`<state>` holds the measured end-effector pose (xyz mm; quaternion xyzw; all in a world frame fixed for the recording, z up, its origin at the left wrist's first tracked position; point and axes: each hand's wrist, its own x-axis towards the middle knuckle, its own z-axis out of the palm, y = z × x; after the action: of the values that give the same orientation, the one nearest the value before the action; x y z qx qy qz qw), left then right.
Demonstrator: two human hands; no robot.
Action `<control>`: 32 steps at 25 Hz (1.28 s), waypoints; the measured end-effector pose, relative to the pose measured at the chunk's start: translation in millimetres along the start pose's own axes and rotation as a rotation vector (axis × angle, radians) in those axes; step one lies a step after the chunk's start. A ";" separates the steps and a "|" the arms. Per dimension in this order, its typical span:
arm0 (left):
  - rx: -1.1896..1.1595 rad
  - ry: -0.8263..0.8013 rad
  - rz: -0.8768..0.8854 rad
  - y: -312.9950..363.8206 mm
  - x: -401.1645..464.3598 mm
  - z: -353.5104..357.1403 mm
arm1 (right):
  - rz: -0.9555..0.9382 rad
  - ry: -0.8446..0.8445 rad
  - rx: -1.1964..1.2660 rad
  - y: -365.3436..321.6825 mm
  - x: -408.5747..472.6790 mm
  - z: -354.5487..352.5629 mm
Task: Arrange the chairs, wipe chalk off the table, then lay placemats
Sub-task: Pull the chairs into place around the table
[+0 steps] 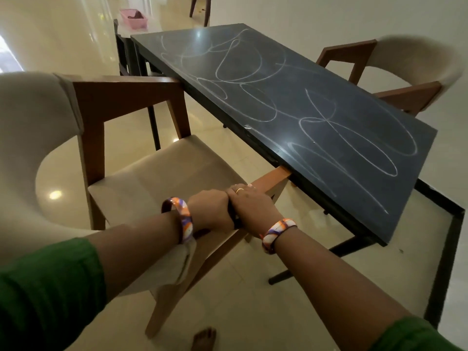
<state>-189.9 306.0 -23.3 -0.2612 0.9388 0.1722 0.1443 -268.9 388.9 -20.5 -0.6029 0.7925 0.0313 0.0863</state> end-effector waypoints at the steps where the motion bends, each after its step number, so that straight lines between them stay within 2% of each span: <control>1: 0.004 0.008 -0.010 4.0 3.7 -0.1 | -0.020 -0.002 -0.010 6.6 0.5 1.0; 6: -0.047 -0.016 0.040 23.4 36.2 -1.6 | -0.068 0.029 -0.008 49.4 5.0 1.2; 11: 0.212 0.211 0.130 79.6 58.7 -34.1 | -0.054 0.054 0.069 117.8 -14.7 -16.0; 14: 0.194 0.324 0.263 138.2 86.5 -59.8 | 0.002 0.180 0.082 181.4 -43.6 -43.5; 18: 0.151 0.277 0.469 253.9 139.5 -68.4 | 0.123 0.255 0.049 299.4 -100.8 -67.4; 25: 0.031 0.121 0.619 457.0 231.3 -38.9 | 0.264 0.226 0.034 504.6 -209.5 -69.8; 32: -0.064 0.122 0.619 547.5 338.4 -45.8 | 0.238 0.170 0.089 648.0 -197.1 -57.4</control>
<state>-772.0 579.0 31.4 0.0227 0.9747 0.2213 0.0204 -846.5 743.1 34.9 -0.5008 0.8634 -0.0453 0.0413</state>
